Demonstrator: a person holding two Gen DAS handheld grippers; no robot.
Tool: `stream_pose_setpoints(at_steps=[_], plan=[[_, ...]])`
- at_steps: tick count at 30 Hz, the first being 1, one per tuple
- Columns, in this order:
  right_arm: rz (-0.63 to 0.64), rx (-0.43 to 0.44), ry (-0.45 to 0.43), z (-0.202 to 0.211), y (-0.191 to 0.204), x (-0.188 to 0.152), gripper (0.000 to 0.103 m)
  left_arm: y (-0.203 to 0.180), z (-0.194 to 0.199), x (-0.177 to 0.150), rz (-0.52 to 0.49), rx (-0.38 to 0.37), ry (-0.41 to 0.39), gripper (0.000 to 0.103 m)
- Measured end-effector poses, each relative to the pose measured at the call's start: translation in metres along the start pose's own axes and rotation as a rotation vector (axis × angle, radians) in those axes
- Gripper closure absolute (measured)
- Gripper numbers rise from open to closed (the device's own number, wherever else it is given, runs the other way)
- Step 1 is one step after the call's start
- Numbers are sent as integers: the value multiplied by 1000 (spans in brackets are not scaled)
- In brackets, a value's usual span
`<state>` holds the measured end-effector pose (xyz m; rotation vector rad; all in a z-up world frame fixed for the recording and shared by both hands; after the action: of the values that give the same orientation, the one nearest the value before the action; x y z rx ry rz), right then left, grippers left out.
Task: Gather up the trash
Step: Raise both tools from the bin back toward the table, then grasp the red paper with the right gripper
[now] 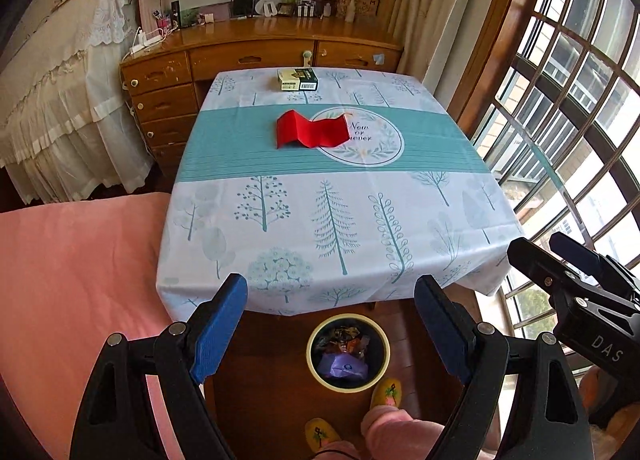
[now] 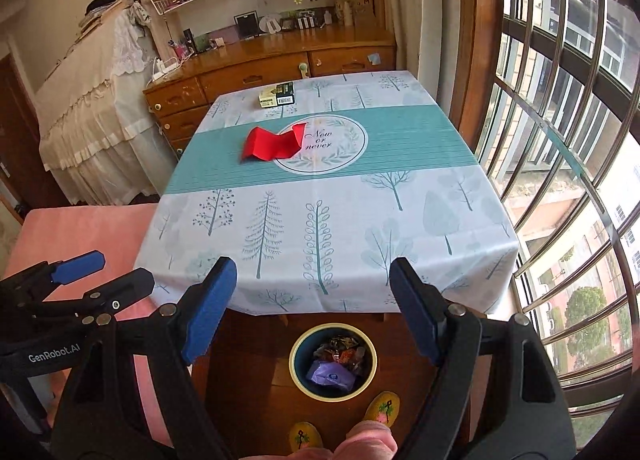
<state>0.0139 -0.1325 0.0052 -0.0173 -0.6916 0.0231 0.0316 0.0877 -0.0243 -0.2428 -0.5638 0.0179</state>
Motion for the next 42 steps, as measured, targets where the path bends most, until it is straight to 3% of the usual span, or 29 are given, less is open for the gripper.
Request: stream_pose_setpoints(at_steps=[10,17,24,32,40,41,42], plan=[[74,41,12,-18,34,32,40,17,-7,39,41,-11,-27,16],[83,82,34,-66,35,59,46,33,-42,73,100,58,-24,16],[100,153,83,-152,24,106,48,47,-108,120,211,100,36,21],[144,249,185,-285,-1,162,48,54,-200,176,340,185,118,23],[165,326,282,-407,-6,188,48,59,-261,220,436,254,143,23],[163,334,292,-418,-6,190,50,58,-267,226,440,261,145,23],[161,343,301,-428,-6,191,58,58,-271,231,442,268,149,23]])
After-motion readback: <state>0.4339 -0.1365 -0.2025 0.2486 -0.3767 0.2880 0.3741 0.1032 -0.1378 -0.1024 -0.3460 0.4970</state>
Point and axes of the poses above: each gripper's, at about its wrist camera, not at the fingertips, and z roughly against the way its jaws point, y to its left, x to its top, the point moved 9 cm from there along -z, roughly the way its jaws point, and after that the axes turned 10 degrees about z, right-handed, at the moved point
